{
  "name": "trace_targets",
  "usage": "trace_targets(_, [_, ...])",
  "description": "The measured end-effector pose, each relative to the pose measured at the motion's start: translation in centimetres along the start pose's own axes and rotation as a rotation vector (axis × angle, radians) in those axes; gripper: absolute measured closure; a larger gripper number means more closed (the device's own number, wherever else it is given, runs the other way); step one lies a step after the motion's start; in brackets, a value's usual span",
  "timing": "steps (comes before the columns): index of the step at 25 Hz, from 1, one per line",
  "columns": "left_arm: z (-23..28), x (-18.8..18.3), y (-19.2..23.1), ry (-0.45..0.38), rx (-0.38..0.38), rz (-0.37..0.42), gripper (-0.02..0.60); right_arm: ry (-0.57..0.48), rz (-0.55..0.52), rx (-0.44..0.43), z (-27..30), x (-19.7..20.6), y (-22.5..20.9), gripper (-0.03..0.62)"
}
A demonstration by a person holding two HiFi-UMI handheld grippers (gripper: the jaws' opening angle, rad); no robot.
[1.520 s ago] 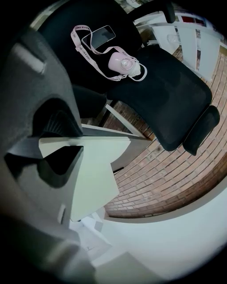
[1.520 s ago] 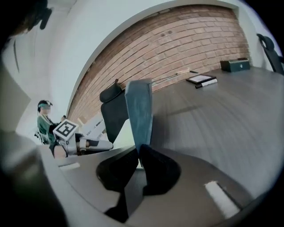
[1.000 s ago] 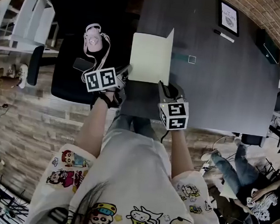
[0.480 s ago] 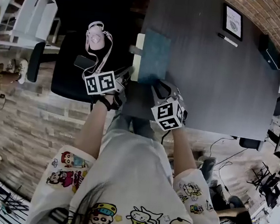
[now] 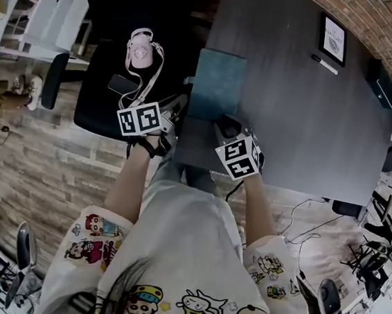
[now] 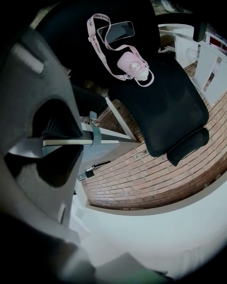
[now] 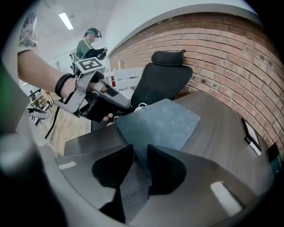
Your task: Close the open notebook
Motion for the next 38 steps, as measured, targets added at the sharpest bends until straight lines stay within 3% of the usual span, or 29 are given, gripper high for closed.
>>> trace_targets(10, [-0.9,-1.0,-2.5,-0.023,0.045,0.084,0.532,-0.096,0.073,0.086,-3.1,-0.6,-1.1,0.473])
trace_targets(24, [-2.3,-1.9,-11.0,-0.093,0.226,0.288,0.531,-0.374,0.090,0.305,-13.6,-4.7,-4.2,0.470])
trace_targets(32, [-4.0,-2.4,-17.0,-0.180,0.349,0.450,0.532,-0.565,0.126,0.401,-18.6,-6.3,-5.0,0.482])
trace_targets(38, [-4.7,-1.7,-22.6,-0.239,0.425,0.678,0.537,-0.690,0.148,0.446,-22.4,-7.0,-6.0,0.511])
Point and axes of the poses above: the fingertips, and each gripper's own axes: z forward along the fingers, y to its left, x out of its underside, the point moved 9 cm from there along -z, backward along the fingers, and after that the axes turned 15 degrees about -y, right-handed, at the moved point
